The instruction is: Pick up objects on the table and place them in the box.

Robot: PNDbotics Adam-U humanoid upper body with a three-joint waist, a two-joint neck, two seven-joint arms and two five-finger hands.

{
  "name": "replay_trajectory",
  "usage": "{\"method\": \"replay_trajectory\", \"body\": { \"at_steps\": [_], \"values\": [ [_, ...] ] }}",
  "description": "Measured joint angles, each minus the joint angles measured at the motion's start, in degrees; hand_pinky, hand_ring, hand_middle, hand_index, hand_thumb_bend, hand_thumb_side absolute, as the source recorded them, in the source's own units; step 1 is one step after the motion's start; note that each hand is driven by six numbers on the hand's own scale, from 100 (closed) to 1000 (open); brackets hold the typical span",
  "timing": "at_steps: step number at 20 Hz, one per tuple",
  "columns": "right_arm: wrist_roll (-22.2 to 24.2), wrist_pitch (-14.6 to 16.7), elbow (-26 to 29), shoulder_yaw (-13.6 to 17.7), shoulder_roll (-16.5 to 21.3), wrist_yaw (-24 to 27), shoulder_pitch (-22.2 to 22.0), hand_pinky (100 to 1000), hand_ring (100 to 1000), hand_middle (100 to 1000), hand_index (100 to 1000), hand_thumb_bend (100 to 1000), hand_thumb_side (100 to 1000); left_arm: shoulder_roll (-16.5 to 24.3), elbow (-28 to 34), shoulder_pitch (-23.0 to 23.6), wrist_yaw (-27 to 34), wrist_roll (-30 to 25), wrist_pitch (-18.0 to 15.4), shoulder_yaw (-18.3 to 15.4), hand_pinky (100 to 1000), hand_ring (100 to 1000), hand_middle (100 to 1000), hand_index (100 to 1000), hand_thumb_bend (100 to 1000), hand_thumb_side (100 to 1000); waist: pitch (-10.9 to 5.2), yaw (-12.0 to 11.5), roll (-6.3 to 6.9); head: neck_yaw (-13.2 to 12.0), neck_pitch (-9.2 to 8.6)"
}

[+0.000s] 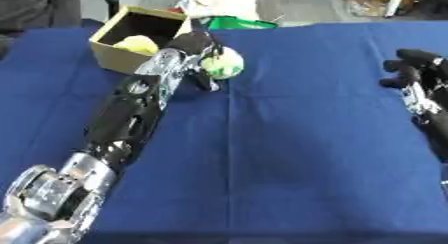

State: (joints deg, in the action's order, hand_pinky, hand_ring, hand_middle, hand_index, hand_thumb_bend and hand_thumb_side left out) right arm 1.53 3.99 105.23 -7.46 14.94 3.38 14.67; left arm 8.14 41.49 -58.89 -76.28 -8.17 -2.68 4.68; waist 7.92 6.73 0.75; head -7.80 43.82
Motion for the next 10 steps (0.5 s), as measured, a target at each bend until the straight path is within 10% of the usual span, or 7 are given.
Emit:
{"method": "replay_trajectory", "body": {
  "at_steps": [10],
  "values": [
    [0.3, 0.0, -0.1, -0.2, 0.0, 0.0, 0.2, 732, 838, 637, 797, 100, 417, -1.0, -0.9, 0.5, -2.9, 7.9, 2.5, -0.1, 719, 630, 615, 796, 555, 255, 0.42, 0.3, 0.16, -0.1, 0.00]
  ]
}}
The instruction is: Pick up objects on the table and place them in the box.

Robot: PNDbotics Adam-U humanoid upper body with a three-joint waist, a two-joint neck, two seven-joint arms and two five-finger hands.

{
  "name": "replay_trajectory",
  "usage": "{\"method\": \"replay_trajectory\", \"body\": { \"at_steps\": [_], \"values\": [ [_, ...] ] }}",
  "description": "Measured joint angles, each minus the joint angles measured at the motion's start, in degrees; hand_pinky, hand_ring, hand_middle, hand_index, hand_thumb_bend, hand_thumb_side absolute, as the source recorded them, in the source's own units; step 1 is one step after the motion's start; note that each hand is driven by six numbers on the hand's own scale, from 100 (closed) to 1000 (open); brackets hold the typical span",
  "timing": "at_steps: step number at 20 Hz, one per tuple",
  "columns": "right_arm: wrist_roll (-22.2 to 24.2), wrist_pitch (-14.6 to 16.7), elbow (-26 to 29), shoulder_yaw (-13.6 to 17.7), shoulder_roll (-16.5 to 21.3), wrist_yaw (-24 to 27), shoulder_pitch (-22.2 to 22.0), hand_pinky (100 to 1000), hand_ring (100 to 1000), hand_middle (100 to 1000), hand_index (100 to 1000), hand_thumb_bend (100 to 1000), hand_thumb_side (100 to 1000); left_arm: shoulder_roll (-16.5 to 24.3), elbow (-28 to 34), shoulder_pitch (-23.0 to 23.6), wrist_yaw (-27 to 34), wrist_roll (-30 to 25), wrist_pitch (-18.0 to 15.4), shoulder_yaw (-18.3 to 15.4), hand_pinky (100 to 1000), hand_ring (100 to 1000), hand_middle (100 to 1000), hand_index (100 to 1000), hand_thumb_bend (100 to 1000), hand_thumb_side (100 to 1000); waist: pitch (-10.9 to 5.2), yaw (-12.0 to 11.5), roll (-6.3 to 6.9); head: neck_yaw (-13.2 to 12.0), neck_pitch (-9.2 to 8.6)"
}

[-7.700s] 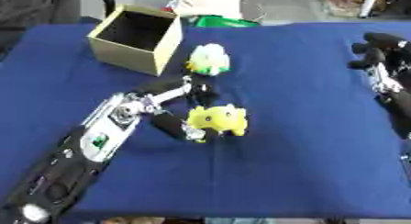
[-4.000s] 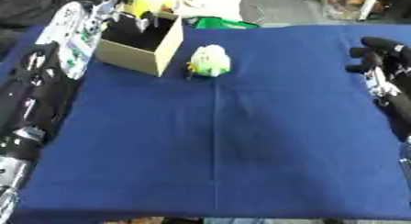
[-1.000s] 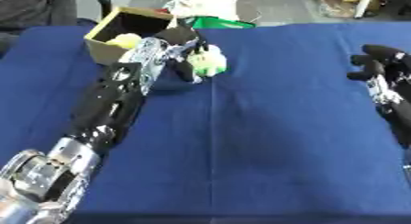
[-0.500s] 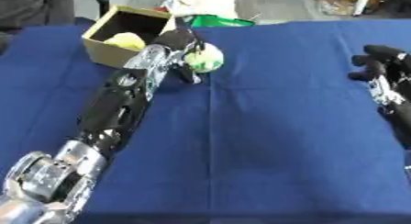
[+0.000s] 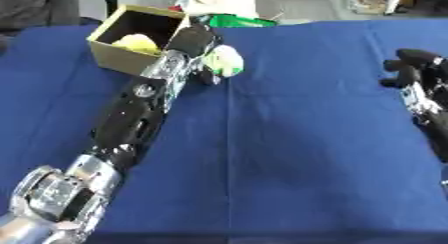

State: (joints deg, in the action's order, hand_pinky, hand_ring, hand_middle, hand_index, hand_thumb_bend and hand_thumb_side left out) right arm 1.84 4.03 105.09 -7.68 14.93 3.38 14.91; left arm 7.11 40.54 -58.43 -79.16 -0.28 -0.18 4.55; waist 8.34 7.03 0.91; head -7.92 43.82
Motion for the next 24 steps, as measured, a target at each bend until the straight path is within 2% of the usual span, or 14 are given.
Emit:
{"method": "replay_trajectory", "body": {
  "at_steps": [4, 7, 12, 15, 19, 24],
  "values": [
    [0.1, 0.0, -0.1, -0.1, 0.0, 0.0, 0.0, 732, 838, 637, 798, 100, 417, -0.1, -0.8, 0.1, -0.2, -0.9, -0.7, 0.0, 706, 608, 589, 775, 485, 193, 0.10, 0.1, 0.01, 0.0, 0.00],
    [0.1, 0.0, -0.2, -0.1, 0.0, 0.0, 0.0, 732, 838, 636, 798, 100, 418, -0.3, -0.9, 0.1, -0.4, -1.6, -1.0, 0.0, 677, 562, 535, 733, 400, 100, 0.11, 0.1, 0.02, 0.0, 0.00],
    [0.1, 0.0, -0.2, -0.1, 0.0, 0.0, 0.0, 733, 838, 635, 798, 100, 418, -0.5, -0.8, 0.3, -0.6, -0.2, -0.2, -0.2, 608, 495, 449, 662, 273, 100, 0.11, 0.3, 0.05, 0.0, 0.00],
    [0.1, 0.0, -0.2, -0.1, 0.0, 0.0, 0.0, 733, 838, 635, 798, 100, 419, -0.5, -0.3, 0.6, -0.2, 2.5, 1.0, -0.3, 602, 484, 427, 649, 233, 100, 0.11, 0.2, 0.10, 0.0, 0.00],
    [0.1, 0.0, -0.2, -0.1, 0.0, 0.0, 0.0, 733, 838, 634, 798, 100, 420, -0.4, 1.4, 0.7, 1.7, 5.7, 2.1, -0.6, 596, 484, 423, 649, 213, 100, 0.11, 0.0, 0.26, 0.0, 0.00],
    [0.1, 0.0, -0.4, -0.1, 0.0, 0.0, -0.1, 733, 839, 634, 798, 100, 420, 1.5, 4.9, 0.5, 5.8, 6.6, 3.1, -1.2, 581, 486, 420, 654, 192, 100, 0.08, -0.2, 0.37, 0.0, 0.00]
  ]
}}
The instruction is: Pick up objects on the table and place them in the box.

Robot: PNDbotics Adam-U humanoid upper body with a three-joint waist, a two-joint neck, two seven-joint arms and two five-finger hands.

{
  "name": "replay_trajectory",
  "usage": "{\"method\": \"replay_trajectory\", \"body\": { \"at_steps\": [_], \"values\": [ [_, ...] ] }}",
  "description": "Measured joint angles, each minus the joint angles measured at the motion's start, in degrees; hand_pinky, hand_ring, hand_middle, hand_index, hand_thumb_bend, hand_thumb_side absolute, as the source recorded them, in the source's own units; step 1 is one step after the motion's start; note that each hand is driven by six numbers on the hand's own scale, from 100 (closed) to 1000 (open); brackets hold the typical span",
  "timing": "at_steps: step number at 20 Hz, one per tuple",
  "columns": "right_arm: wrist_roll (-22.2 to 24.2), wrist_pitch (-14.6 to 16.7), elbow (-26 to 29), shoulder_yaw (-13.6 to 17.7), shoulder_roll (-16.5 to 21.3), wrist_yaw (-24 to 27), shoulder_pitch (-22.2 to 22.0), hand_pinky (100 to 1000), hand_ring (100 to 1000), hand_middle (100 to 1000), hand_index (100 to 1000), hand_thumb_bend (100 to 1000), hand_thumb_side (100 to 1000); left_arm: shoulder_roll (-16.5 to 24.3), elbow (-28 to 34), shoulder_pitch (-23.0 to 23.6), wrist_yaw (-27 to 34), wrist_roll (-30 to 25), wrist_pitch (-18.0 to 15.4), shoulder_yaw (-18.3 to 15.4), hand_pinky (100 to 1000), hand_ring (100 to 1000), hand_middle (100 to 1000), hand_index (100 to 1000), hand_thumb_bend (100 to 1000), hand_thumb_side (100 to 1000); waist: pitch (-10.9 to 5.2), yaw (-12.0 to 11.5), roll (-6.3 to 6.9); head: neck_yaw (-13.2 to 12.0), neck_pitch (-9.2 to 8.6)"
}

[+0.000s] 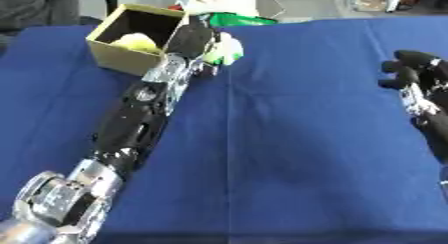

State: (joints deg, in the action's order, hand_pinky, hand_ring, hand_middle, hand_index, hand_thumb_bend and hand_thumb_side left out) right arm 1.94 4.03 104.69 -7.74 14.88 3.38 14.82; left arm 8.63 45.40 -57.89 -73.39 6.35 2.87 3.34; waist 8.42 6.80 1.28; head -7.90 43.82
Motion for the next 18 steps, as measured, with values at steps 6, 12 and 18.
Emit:
{"method": "replay_trajectory", "body": {
  "at_steps": [6, 12, 18],
  "values": [
    [0.0, 0.0, -0.1, 0.0, 0.0, 0.0, -0.2, 733, 839, 634, 798, 100, 419, 3.8, 3.4, -1.5, 4.3, -0.5, 3.7, -2.3, 561, 487, 416, 661, 216, 100, -0.35, -0.3, 0.02, 0.0, 0.00],
    [0.0, 0.0, -0.1, 0.0, 0.0, 0.0, -0.3, 734, 839, 634, 798, 100, 419, 6.9, -0.2, -2.2, 7.1, 1.5, 10.9, -6.6, 557, 494, 423, 671, 244, 100, -0.65, -0.9, 0.01, 0.0, 0.00],
    [0.0, 0.0, -0.1, 0.0, 0.0, 0.0, -0.3, 734, 840, 635, 798, 100, 421, 8.3, -5.7, -2.4, 9.1, 5.5, 16.7, -9.3, 573, 518, 455, 701, 253, 100, -0.65, -0.9, 0.02, 0.0, 0.00]
  ]
}}
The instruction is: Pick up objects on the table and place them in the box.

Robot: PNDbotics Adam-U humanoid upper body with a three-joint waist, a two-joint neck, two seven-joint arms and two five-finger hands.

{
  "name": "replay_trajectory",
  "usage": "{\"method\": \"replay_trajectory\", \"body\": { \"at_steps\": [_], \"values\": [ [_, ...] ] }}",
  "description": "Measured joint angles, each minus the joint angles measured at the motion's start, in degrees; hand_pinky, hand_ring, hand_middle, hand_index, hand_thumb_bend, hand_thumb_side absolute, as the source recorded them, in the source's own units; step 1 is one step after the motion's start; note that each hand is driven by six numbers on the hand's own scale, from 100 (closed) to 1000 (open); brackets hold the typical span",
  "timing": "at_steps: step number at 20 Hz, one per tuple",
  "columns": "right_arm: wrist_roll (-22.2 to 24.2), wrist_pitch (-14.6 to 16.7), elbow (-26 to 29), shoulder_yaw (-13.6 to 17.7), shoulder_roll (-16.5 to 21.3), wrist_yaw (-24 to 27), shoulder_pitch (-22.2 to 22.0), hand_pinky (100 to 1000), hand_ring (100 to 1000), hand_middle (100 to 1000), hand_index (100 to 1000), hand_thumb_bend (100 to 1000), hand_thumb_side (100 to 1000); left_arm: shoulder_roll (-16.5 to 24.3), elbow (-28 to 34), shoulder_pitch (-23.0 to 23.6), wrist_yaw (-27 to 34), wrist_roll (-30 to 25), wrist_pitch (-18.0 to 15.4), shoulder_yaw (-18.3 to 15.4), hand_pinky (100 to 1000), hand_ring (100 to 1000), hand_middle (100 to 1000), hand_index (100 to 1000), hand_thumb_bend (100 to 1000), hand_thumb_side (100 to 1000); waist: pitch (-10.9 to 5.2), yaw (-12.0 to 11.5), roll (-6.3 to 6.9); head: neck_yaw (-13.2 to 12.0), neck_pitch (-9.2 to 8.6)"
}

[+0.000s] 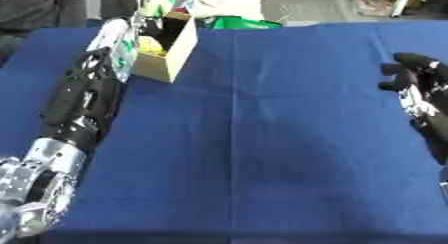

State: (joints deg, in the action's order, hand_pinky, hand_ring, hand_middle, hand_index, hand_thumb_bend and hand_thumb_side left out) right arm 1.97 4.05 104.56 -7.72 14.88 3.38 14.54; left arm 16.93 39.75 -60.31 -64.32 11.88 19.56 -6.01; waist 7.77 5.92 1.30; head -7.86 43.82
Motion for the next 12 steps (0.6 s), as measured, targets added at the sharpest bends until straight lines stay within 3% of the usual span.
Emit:
{"method": "replay_trajectory", "body": {
  "at_steps": [6, 12],
  "values": [
    [0.0, 0.0, 0.0, 0.0, 0.0, 0.0, 0.0, 735, 840, 634, 798, 100, 421, 0.2, -3.0, -0.2, 1.4, 2.2, 0.9, -0.2, 605, 569, 508, 748, 324, 101, 0.02, 0.3, 0.08, 0.0, 0.00],
    [0.0, 0.0, 0.0, 0.0, 0.0, 0.0, 0.0, 735, 840, 635, 798, 100, 421, 0.3, -4.0, -0.2, 1.2, 2.2, 0.8, -0.1, 693, 690, 671, 849, 504, 295, 0.03, 0.4, 0.19, 0.0, 0.00]
  ]
}}
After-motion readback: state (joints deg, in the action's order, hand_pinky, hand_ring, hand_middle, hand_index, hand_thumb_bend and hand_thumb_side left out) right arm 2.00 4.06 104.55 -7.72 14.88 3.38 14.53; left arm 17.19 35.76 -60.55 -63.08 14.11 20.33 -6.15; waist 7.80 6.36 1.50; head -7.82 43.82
